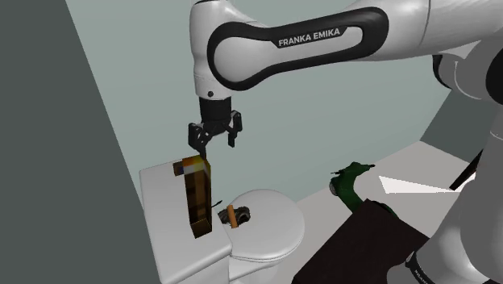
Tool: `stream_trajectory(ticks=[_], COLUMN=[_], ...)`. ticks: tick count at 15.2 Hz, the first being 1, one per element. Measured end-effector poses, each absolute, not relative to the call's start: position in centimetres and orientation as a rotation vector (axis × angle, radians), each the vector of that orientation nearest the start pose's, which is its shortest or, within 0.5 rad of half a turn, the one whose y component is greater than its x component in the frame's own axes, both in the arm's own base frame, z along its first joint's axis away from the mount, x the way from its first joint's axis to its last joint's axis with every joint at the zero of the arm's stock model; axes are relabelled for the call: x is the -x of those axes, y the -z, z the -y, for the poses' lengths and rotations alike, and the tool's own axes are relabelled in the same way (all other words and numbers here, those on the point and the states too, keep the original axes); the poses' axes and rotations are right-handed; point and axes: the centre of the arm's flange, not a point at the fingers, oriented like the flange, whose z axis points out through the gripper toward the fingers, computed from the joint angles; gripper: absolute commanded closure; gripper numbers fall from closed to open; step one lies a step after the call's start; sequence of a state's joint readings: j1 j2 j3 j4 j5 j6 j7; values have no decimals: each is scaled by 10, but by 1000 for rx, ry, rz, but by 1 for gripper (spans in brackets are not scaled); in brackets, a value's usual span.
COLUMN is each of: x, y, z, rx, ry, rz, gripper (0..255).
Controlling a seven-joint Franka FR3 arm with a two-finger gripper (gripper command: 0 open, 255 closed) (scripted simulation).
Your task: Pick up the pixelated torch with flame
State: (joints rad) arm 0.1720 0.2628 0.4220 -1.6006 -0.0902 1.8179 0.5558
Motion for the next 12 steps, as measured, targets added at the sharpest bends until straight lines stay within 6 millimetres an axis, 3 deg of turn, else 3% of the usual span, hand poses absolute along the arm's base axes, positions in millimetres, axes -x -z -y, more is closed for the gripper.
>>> stream_trajectory(ticks=[5,12], x=[-580,-586], y=[-471,-437], z=[-373,-380], rx=[3114,3111], ry=[-35,-33], rz=[62,57], gripper=[0,0])
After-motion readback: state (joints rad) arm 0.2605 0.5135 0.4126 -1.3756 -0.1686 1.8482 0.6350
